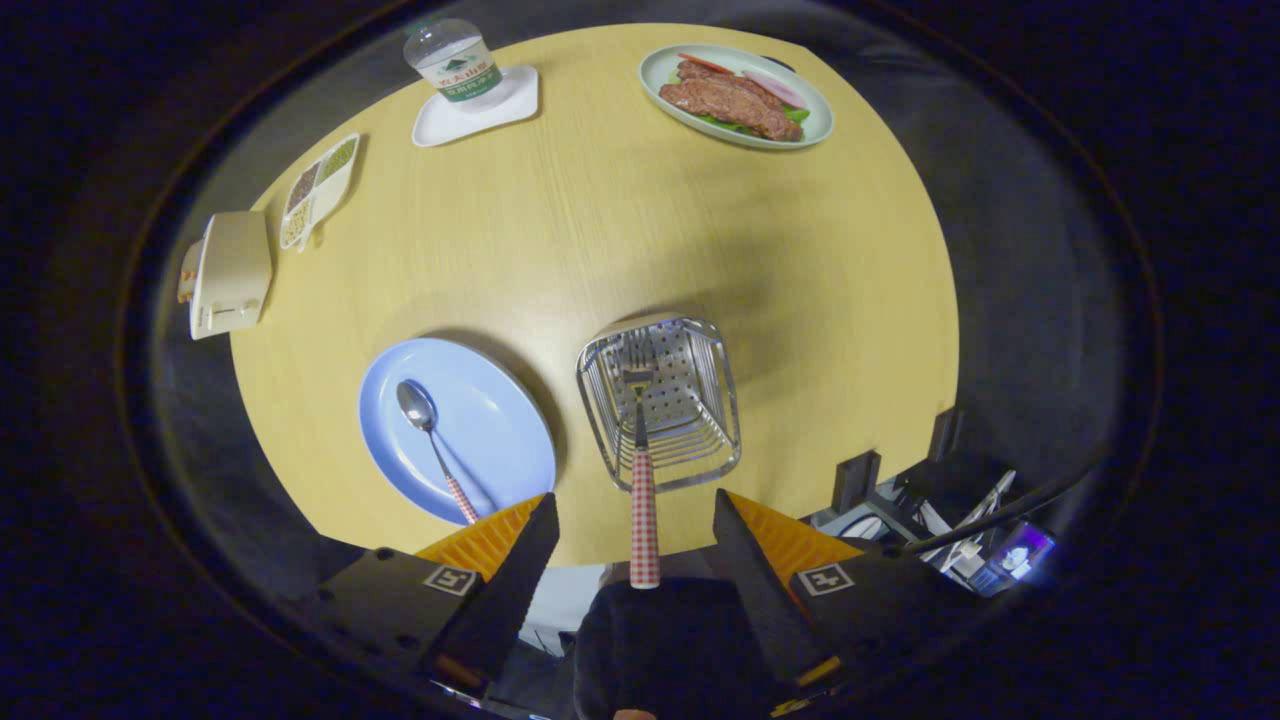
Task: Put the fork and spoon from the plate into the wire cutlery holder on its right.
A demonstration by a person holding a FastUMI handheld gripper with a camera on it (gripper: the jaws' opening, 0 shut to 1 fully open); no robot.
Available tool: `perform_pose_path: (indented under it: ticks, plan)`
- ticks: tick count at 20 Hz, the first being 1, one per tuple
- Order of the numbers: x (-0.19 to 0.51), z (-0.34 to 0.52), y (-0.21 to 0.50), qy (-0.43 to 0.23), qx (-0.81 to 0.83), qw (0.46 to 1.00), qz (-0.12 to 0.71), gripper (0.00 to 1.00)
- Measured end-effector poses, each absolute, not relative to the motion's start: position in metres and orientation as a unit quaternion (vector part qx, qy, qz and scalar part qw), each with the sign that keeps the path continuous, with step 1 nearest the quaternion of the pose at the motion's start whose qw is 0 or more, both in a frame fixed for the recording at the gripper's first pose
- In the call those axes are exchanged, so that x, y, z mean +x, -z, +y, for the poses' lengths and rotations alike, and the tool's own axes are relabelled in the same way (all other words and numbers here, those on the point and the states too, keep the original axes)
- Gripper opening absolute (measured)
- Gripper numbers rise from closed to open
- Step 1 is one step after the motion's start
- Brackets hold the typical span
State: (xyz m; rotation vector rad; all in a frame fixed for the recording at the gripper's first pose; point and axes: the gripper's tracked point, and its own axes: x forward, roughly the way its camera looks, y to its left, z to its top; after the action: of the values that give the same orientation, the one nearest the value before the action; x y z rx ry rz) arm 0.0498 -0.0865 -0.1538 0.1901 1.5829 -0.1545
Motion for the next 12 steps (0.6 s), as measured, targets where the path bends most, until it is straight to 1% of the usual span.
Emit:
perform_pose_path:
  ticks: [6, 10, 12]
  plan:
    - [0.051, -0.063, 0.117, 0.105, 0.085, 0.76, 0.636, 0.99]
    - [0.046, -0.035, 0.097, 0.123, 0.096, 0.811, 0.564, 0.99]
    - [0.047, -0.015, 0.09, 0.123, 0.111, 0.833, 0.528, 0.99]
